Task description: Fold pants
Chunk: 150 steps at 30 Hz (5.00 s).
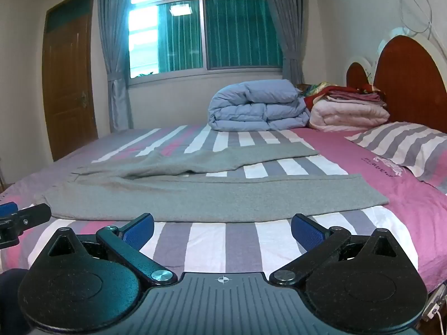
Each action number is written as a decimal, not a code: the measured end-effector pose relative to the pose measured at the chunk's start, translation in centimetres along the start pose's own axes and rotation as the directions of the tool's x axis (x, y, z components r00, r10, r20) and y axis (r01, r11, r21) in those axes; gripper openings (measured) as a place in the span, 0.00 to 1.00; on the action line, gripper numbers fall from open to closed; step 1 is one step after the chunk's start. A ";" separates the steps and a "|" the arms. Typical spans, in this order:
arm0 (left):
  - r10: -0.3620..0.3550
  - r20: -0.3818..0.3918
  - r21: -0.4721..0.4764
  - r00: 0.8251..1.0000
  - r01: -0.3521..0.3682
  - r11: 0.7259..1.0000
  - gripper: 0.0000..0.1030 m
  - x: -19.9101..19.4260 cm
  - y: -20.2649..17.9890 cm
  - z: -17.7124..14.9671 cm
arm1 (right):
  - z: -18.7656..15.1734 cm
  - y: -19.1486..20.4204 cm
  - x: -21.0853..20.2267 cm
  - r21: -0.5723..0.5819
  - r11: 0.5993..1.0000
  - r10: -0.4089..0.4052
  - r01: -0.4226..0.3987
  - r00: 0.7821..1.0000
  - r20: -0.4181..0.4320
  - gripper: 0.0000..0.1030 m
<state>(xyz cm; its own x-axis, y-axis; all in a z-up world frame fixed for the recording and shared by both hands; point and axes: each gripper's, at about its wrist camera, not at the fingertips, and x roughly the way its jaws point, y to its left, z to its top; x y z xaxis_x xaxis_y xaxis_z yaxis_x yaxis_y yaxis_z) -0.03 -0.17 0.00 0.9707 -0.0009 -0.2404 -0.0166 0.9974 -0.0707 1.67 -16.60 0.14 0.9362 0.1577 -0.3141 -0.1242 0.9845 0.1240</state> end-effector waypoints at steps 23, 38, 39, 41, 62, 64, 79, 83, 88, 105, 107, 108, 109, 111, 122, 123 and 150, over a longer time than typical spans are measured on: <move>0.004 -0.014 -0.002 1.000 -0.004 1.000 0.94 0.0 0.3 0.2 | -0.2 -0.2 0.1 0.019 1.000 -0.001 0.001 1.000 -0.002 1.00; 0.006 -0.012 0.002 1.000 -0.006 1.000 0.94 0.0 0.2 0.2 | -0.2 -0.3 0.3 0.020 1.000 -0.003 0.003 1.000 -0.001 1.00; 0.006 -0.011 0.002 1.000 -0.006 1.000 0.94 0.0 0.2 0.2 | -0.2 -0.3 0.3 0.020 1.000 -0.003 0.003 1.000 -0.001 1.00; 0.006 -0.012 0.002 1.000 -0.006 1.000 0.94 0.0 0.2 0.2 | -0.2 -0.3 0.3 0.020 1.000 -0.003 0.003 1.000 -0.002 1.00; 0.008 -0.011 0.006 1.000 -0.008 1.000 0.94 0.0 0.2 0.2 | -0.2 -0.3 0.3 0.020 1.000 -0.005 0.005 1.000 -0.001 1.00; 0.009 -0.011 0.006 1.000 -0.009 1.000 0.94 0.1 0.2 0.2 | -0.2 -0.3 0.3 0.020 1.000 -0.006 0.006 1.000 -0.001 1.00; 0.009 -0.011 0.009 1.000 -0.009 1.000 0.94 0.1 0.1 0.2 | -0.2 -0.2 0.3 0.020 1.000 -0.007 0.007 1.000 -0.001 1.00; 0.009 -0.011 0.009 1.000 -0.009 1.000 0.94 0.1 0.2 0.0 | -0.2 -0.2 0.3 0.020 1.000 -0.007 0.007 1.000 -0.001 1.00; 0.011 -0.010 0.006 1.000 -0.011 1.000 0.94 0.1 0.1 0.0 | -0.2 -0.2 0.3 0.020 1.000 -0.007 0.007 1.000 -0.002 1.00; 0.020 -0.018 -0.015 1.000 -0.020 1.000 0.94 -0.1 1.6 -0.5 | -0.1 -0.6 0.4 0.023 0.999 0.045 -0.045 0.999 -0.021 1.00; 0.035 -0.037 -0.006 0.999 -0.035 0.999 0.94 0.1 1.8 -0.4 | 0.2 -0.7 0.9 0.018 0.997 0.075 -0.074 0.996 -0.043 1.00; 0.038 -0.048 -0.010 0.998 -0.038 0.999 0.94 0.1 2.2 -0.3 | 0.4 -0.7 1.1 0.015 0.996 0.090 -0.089 0.995 -0.054 1.00; 0.036 -0.063 -0.020 0.997 -0.037 0.999 0.94 0.2 2.7 -0.1 | 0.7 -0.8 1.4 0.008 0.994 0.107 -0.107 0.993 -0.058 1.00; 0.026 -0.084 -0.050 0.996 -0.030 0.998 0.94 0.5 4.0 0.4 | 1.7 -0.8 1.7 -0.025 0.991 0.133 -0.135 0.990 -0.043 1.00; 0.096 -0.089 0.002 0.991 -0.096 0.995 0.94 6.4 15.5 7.4 | 11.9 -1.2 8.6 -0.217 0.940 0.270 -0.264 0.963 -0.001 1.00; 0.086 -0.097 0.007 0.992 -0.085 0.996 0.94 7.1 16.7 8.0 | 12.7 -1.2 9.6 -0.220 0.938 0.277 -0.270 0.961 0.001 1.00; 0.112 -0.495 0.154 0.861 -0.039 0.987 0.52 44.3 36.9 8.7 | 15.2 14.1 56.9 -0.313 0.798 0.402 -0.515 0.842 -0.361 0.74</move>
<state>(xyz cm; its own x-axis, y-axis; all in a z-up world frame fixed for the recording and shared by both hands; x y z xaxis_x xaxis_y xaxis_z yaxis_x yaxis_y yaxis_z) 44.41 37.22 -4.88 0.7155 0.0747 -0.6946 -0.0177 0.9959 0.0890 58.20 5.07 -1.69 0.6194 0.5561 -0.5542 -0.6843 0.7284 -0.0339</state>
